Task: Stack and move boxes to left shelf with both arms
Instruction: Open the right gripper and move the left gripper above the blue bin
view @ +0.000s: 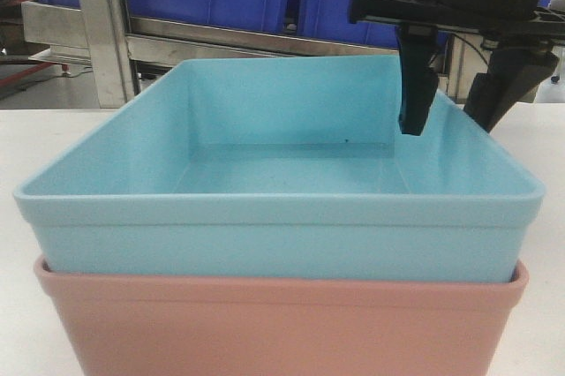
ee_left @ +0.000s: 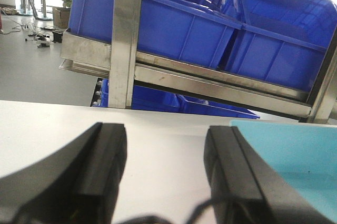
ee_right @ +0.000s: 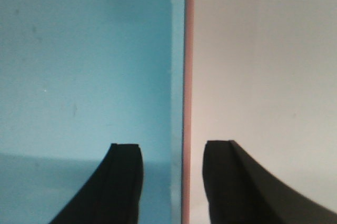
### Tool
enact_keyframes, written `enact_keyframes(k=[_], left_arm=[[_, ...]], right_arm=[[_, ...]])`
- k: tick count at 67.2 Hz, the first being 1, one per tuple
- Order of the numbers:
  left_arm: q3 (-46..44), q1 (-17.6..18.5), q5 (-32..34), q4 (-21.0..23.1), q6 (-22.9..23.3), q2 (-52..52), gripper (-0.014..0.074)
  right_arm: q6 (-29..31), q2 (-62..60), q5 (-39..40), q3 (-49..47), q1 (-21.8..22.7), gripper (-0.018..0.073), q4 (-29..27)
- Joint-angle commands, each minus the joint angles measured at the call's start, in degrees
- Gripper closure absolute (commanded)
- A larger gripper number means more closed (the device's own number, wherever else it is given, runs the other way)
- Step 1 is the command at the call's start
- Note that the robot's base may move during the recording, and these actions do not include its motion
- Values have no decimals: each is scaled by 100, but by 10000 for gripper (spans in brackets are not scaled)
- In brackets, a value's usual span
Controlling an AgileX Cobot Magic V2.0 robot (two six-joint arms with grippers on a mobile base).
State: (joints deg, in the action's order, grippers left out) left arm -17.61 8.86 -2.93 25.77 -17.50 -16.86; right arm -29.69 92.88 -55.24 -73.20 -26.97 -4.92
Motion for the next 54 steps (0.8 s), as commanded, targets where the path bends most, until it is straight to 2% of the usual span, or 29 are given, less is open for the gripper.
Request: enact_keyframes(k=[1,5,8,11,14,20,42,50,54], left_arm=[[-174,-1,545,140,9,-38,334],[-287,-1,369,421,9,-64,334],[-479,-1,-114,527,9,-100,334],[-772,-1,-984,503,-3,-202,334],[-1037,-1,-1588,503,-3,-335,334],[-1585,-1,-2441,503,-3,-712,334],[-2660,12,-3300,858,-3,-2736,334],[-3091,373,-3398,858,52,-3609,334],[-3329,641,-3313,696,579,-4056,342]], right_arm=[[48,-270,105,-151,-13,179,78],[102,-276,84,-151,-13,179,78],[185,-276,91,-151,-13,179,78],[258,-280,109,-151,-13,179,105],[298,-283,142,-151,-13,179,156],[302,-283,200,-151,-13,179,312],[303,-287,101,-151,-13,179,406],[303,-287,48,-151,-13,179,392],[296,-287,54,-151,-13,179,387]])
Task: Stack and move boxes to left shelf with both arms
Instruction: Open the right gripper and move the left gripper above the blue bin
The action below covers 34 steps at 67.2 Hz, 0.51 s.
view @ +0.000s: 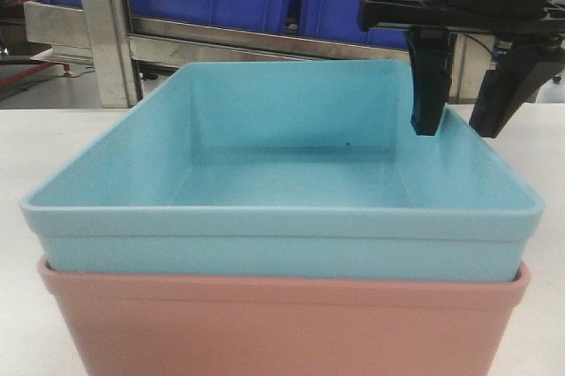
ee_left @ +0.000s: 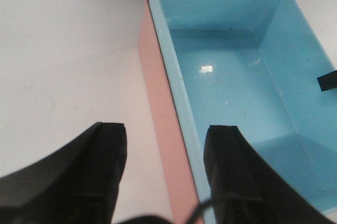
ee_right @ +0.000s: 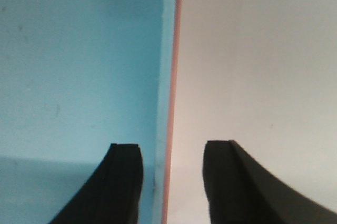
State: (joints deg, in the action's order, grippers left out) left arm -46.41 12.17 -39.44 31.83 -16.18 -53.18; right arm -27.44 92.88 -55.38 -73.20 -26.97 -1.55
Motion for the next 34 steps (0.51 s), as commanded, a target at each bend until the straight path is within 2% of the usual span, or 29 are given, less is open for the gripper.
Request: enact_keyframes(k=[1,6,15,18,21,26,34], left_arm=[[-475,376,338,57,583,-577,347],[-764,802,326,-443,1234,-1078,365],[-1260,1620,246,-1714,2359,-1976,369],[-1498,1825,74,-2236,2926,-2231,369],[-1770,2012,-365,-2749,3441,-2533,368],[-2201,2164,-1036,-3113,3884,-2973,367],[-2949,2224,-1778,-3232,3917,-3600,365]], right_arm=[[63,-287,67,-151,-13,179,50],[49,-287,67,-151,-13,179,18],[50,-287,67,-151,-13,179,-81],[50,-287,79,-151,-13,179,-103],[50,-287,79,-151,-13,179,-110],[50,-287,79,-151,-13,179,-124],[50,-287,79,-151,-13,179,-150]])
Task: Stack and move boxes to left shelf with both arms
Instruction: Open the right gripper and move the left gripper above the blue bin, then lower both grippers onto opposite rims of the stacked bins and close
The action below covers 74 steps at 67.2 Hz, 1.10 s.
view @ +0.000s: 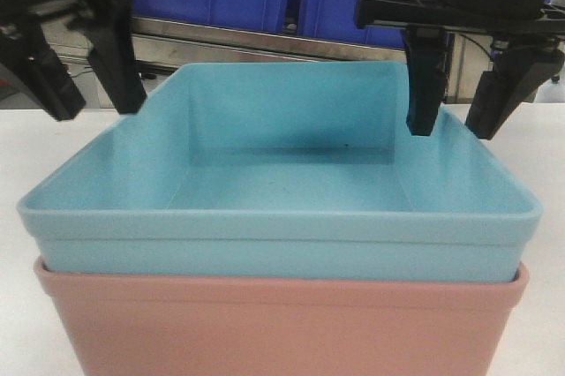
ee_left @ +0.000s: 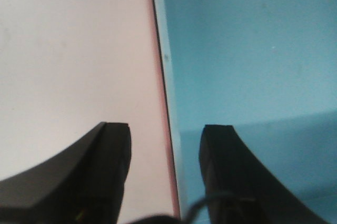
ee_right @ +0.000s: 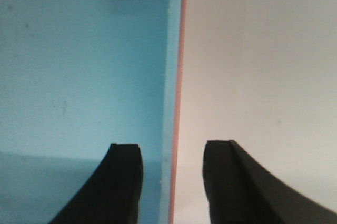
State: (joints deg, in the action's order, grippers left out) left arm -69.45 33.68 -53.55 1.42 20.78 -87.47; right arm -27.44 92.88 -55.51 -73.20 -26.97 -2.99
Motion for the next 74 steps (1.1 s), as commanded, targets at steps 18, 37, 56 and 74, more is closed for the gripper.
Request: enact_keyframes(k=[18,37,56,74], left_arm=[[-1423,73,-745,-196,263,-855,365],[-1447,73,-822,-196,448,-1145,366],[-1436,73,-858,-142,527,-1346,366],[-1436,73,-939,-7,527,-1557,366]], right_arm=[[50,-269,158,-151,-13,179,-67],[44,-217,447,231,-23,179,-84],[44,39,489,381,-74,179,-169],[-137,189,614,381,-290,179,-144]])
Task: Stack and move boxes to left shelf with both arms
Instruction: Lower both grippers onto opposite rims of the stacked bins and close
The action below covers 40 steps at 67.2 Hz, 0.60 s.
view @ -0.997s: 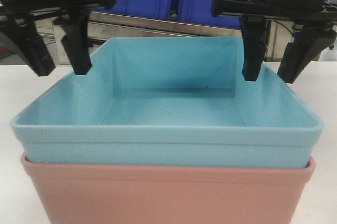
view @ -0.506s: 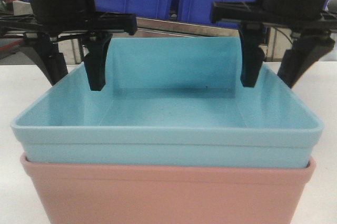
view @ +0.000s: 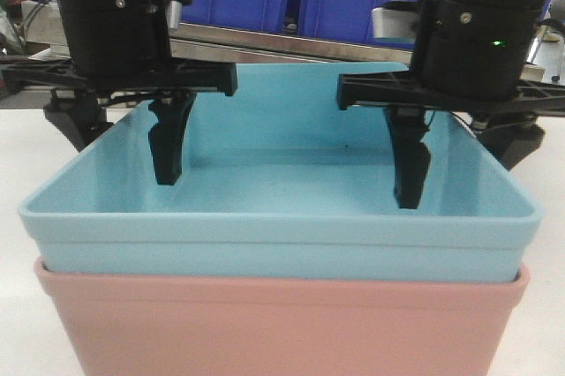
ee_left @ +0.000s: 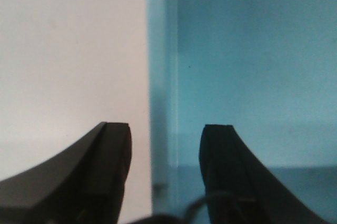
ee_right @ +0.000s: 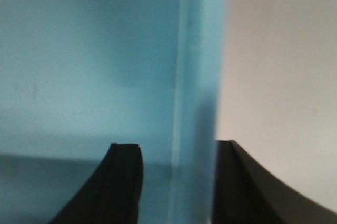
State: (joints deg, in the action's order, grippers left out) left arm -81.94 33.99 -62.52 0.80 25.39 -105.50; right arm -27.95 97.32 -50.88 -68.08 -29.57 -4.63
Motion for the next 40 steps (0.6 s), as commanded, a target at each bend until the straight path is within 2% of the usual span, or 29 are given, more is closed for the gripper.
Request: enact_keyframes(k=[1,13,40], left_arm=[[-187,42,-42,55,66,247,366],[-187,42,-94,55,78,247,366],[-187,42,-202,67,77,247,366]], right_arm=[[-97,-255,146,-130,-30,179,25],[-229,-255,116,-130,-30,179,250],[-328,-255,181,-184,-13,179,343]])
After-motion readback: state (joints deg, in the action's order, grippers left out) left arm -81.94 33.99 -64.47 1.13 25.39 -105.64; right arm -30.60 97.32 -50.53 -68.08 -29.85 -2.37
